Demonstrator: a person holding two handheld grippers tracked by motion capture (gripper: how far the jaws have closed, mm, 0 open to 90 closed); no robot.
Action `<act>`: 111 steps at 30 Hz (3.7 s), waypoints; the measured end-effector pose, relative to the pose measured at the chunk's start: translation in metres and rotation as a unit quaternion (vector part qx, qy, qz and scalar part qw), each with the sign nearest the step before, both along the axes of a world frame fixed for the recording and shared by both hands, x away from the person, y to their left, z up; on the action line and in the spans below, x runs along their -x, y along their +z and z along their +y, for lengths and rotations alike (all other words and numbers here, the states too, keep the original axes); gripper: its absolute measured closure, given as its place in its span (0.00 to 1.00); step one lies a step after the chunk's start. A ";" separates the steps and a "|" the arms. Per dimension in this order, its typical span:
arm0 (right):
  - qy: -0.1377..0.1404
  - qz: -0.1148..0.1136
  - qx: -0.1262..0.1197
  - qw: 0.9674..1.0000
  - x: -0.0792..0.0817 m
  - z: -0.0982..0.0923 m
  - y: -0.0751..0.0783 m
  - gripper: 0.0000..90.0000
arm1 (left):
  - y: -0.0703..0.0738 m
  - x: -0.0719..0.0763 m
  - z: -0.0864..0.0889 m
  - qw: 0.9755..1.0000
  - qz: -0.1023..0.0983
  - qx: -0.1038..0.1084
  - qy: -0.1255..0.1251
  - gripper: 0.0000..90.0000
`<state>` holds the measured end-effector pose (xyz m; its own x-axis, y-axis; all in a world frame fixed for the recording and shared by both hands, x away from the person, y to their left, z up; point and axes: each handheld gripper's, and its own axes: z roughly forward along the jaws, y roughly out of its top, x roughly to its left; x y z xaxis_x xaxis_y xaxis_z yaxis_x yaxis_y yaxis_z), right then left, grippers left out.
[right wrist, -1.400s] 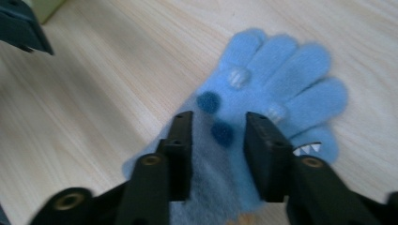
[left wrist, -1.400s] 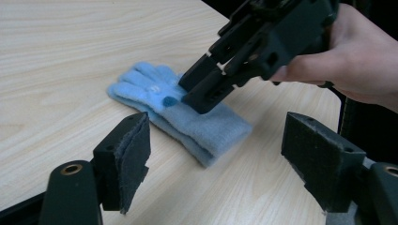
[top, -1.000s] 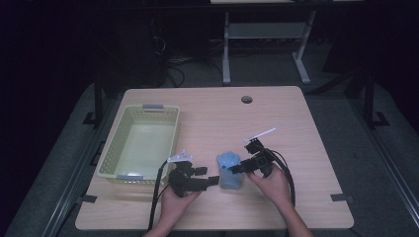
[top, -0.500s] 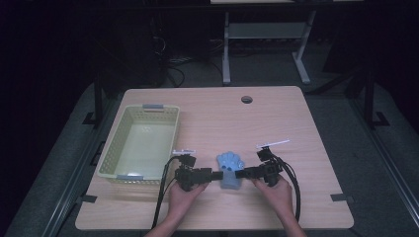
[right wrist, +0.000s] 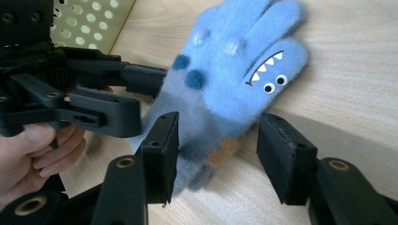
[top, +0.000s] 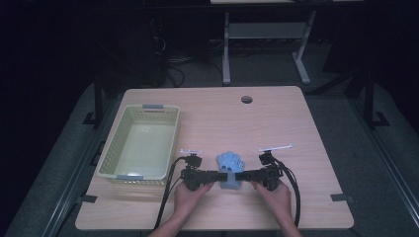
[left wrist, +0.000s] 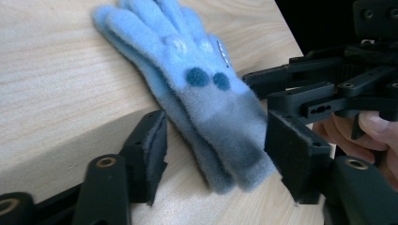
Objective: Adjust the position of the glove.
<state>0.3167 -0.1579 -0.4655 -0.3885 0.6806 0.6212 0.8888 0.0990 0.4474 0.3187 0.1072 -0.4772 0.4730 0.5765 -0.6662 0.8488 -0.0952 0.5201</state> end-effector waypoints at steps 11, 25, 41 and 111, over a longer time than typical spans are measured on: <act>-0.003 0.008 0.005 1.000 0.000 0.006 -0.004 0.60 | -0.002 -0.002 -0.002 1.000 0.006 0.000 0.000 0.55; -0.010 0.011 -0.009 1.000 0.000 0.006 -0.007 0.65 | -0.005 -0.004 -0.005 1.000 0.013 0.010 -0.002 0.63; -0.024 0.007 -0.031 0.999 0.000 0.013 -0.014 0.75 | -0.011 -0.010 -0.007 0.999 0.027 0.029 -0.003 0.76; 0.001 -0.053 -0.030 0.998 0.003 0.020 0.046 0.87 | 0.040 -0.013 0.005 0.997 -0.031 0.061 -0.034 0.85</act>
<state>0.3142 -0.1376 -0.4195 -0.4556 0.6430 0.6156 0.8360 0.0714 0.5441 0.3318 0.1117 -0.4371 0.5513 0.4589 -0.6968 0.8078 -0.0847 0.5834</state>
